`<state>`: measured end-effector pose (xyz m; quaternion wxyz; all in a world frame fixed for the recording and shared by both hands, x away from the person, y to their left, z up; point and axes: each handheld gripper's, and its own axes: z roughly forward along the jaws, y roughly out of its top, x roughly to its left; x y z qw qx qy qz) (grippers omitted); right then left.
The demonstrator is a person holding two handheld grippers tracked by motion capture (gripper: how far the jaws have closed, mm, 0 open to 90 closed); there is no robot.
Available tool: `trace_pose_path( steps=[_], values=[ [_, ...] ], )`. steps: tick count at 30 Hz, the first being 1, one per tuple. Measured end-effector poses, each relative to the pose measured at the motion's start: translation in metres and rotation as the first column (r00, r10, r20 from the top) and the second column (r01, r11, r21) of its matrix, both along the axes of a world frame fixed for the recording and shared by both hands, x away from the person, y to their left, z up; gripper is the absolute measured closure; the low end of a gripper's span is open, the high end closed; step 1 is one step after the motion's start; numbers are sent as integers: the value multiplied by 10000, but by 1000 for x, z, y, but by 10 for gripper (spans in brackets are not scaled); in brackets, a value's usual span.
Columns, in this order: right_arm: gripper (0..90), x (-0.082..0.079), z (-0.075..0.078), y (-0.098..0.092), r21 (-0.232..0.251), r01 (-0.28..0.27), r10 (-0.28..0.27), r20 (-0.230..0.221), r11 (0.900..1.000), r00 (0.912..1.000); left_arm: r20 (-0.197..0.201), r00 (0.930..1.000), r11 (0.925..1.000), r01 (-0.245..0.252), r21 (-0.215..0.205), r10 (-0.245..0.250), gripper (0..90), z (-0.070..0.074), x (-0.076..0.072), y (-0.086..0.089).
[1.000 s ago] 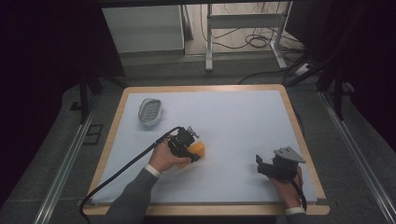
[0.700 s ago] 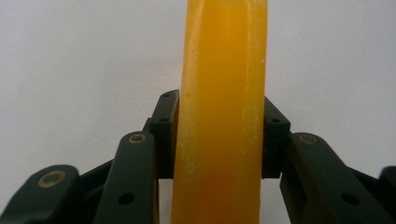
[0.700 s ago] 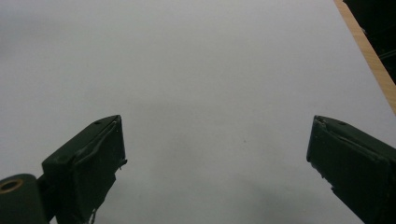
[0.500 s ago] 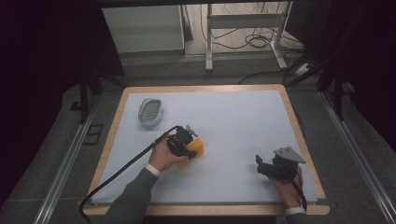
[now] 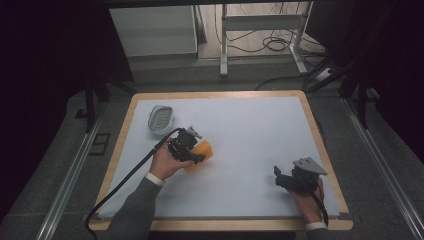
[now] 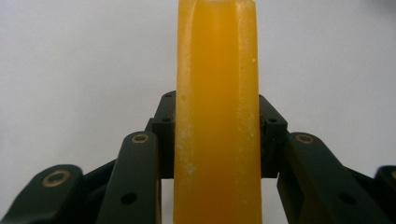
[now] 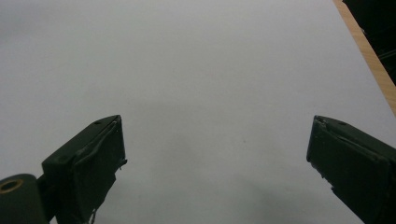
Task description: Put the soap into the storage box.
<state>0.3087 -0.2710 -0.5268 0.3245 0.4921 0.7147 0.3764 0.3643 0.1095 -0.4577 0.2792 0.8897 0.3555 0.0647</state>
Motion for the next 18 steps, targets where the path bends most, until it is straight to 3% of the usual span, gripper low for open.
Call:
trace_pose_path(
  steps=[18],
  values=[
    [44, 0, 0, 0, -16, 13, -13, 24, 10000, 10000, 225, 9980, 9979, -586, -287, 593, 611, 12, 12, 19]
  ],
)
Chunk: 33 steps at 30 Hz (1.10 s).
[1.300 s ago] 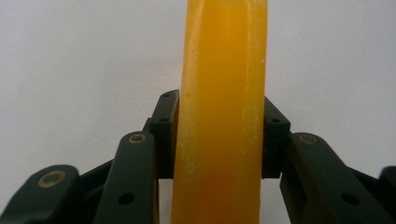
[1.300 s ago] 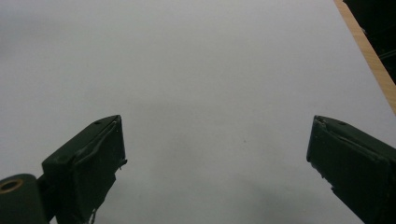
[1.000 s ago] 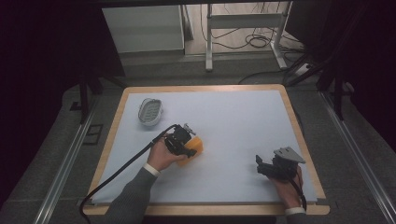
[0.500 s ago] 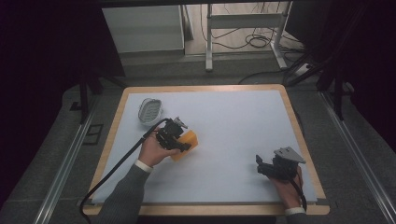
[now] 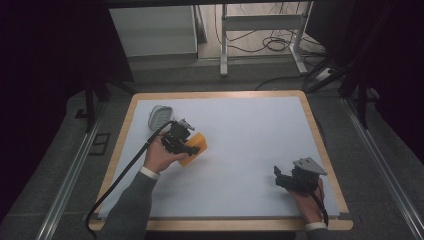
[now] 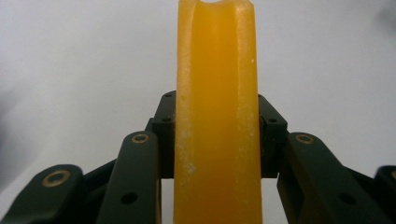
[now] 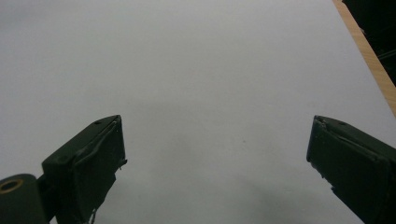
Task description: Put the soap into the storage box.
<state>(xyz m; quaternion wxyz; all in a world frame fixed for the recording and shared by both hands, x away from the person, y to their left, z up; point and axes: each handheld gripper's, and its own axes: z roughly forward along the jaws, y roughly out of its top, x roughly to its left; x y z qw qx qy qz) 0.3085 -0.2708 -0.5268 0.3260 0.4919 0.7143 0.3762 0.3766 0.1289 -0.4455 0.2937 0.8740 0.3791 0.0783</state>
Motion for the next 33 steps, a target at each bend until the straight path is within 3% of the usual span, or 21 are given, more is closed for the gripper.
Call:
trace_pose_path(
  steps=[33],
  values=[
    [44, 0, 0, 1, -97, -3, 3, -15, 10000, 10000, 45, 9979, 9977, -649, -175, 650, 611, 15, 22, 25]
  ],
)
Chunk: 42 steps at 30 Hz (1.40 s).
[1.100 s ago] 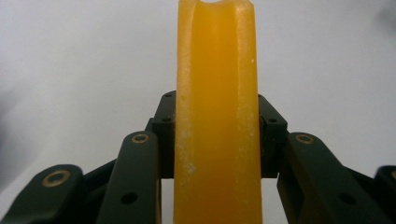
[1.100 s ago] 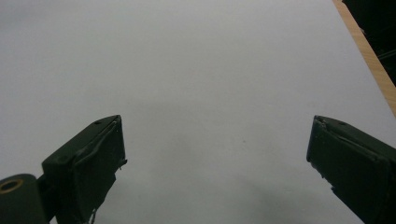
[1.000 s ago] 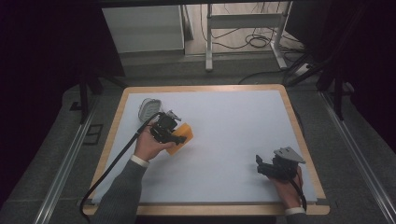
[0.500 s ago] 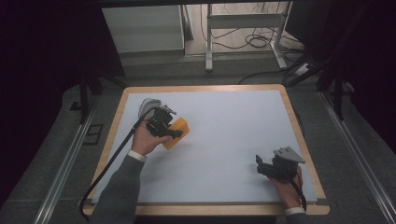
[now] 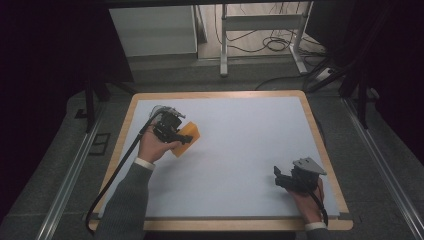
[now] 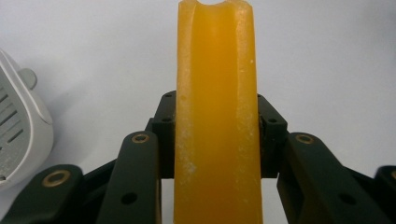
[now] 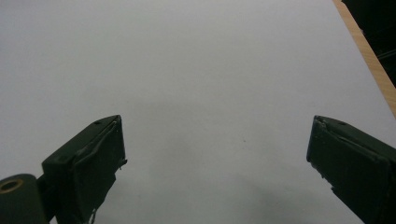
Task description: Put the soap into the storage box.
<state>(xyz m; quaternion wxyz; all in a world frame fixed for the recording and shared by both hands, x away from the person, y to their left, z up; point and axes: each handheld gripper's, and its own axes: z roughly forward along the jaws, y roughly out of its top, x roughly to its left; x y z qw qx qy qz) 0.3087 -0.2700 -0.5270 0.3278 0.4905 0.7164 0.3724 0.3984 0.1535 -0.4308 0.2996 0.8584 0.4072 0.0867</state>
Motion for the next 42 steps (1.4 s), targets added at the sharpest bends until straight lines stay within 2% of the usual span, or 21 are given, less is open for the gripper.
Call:
trace_pose_path(
  steps=[6, 8, 12, 31, 42],
  values=[
    [44, 0, 0, 0, 1, 11, -11, -14, 10000, 10000, 26, 10000, 10000, -70, 10, 70, 611, 4, 4, 2],
    [44, 0, 0, 0, 1, 11, -11, -16, 10000, 10000, 14, 9999, 9999, -102, -100, 102, 611, 4, 4, 3],
    [44, 0, 0, 0, -4, 16, -16, -21, 10000, 10000, -30, 9999, 9999, -136, -18, 136, 611, 5, 6, 6],
    [44, 0, 0, 0, -10, 59, -59, -25, 10000, 10000, 201, 9989, 9991, -425, 40, 425, 611, 18, 15, 14],
    [44, 0, 0, 0, -35, 70, -70, -2, 10000, 10000, 90, 9967, 9965, -810, -183, 811, 611, 19, 25, 23]
  ],
)
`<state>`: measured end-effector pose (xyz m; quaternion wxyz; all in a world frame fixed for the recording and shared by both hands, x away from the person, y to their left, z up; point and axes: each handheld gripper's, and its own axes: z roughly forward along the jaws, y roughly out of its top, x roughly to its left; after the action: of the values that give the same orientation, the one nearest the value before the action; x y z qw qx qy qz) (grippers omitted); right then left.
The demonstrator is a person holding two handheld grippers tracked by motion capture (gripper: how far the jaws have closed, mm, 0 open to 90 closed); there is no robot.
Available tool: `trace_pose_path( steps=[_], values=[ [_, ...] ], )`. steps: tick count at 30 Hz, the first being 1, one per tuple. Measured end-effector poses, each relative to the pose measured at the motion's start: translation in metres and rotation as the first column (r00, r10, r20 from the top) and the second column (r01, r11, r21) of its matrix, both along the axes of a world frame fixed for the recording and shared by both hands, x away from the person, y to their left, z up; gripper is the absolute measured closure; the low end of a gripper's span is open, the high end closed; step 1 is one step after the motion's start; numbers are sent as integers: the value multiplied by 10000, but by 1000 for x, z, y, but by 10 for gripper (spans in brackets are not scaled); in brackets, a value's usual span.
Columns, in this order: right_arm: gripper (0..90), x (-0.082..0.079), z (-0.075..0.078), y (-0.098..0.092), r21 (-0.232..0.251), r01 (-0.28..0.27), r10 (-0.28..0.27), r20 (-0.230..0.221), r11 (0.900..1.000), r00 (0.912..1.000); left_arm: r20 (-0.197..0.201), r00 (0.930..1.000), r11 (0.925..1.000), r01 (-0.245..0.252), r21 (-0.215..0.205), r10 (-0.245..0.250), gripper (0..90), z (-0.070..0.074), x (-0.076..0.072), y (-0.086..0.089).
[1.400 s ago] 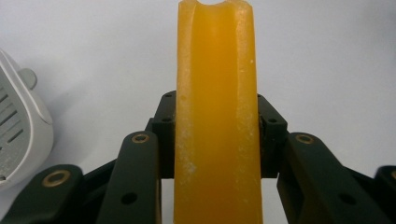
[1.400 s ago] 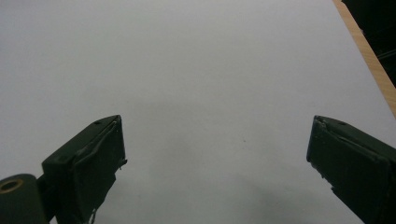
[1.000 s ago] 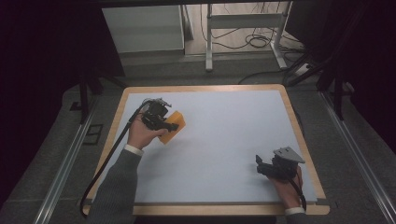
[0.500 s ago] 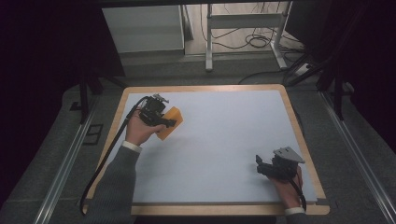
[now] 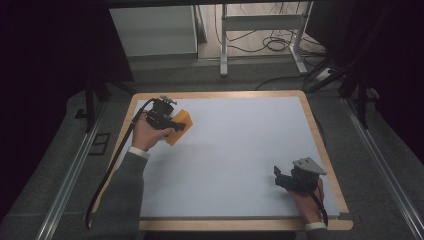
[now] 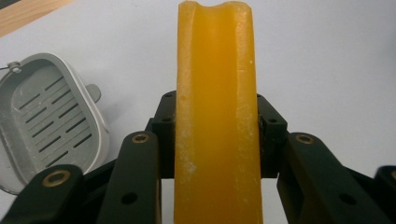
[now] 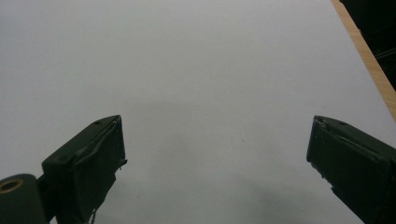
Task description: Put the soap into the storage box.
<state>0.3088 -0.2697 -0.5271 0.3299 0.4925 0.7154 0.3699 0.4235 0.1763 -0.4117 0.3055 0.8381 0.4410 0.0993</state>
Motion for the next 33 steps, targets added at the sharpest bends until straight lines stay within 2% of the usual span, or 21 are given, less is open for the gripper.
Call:
trace_pose_path(
  steps=[4, 13, 16, 20, 25, 33],
  values=[
    [44, 0, 0, 0, 17, 5, -5, -7, 10000, 10000, 41, 9999, 9999, -99, 66, 99, 611, -1, 3, 3],
    [44, 0, 0, 0, -10, -13, 13, 13, 10000, 10000, -146, 9996, 9996, -256, 99, 257, 611, -1, 11, 7],
    [44, 0, 0, 0, -11, -20, 20, 13, 10000, 10000, -30, 9994, 9993, -356, 133, 356, 611, 1, 14, 7],
    [44, 0, 0, 0, -16, -16, 16, 4, 10000, 10000, -89, 9992, 9992, -390, 48, 391, 611, 2, 18, 8],
    [44, 0, 0, 0, -11, -14, 14, 8, 10000, 10000, -124, 9976, 9975, -682, -194, 680, 611, 5, 28, 14],
    [44, 0, 0, 0, 13, -20, 20, 15, 10000, 10000, -254, 9947, 9948, -1005, -178, 1000, 611, 2, 39, 22]
  ],
)
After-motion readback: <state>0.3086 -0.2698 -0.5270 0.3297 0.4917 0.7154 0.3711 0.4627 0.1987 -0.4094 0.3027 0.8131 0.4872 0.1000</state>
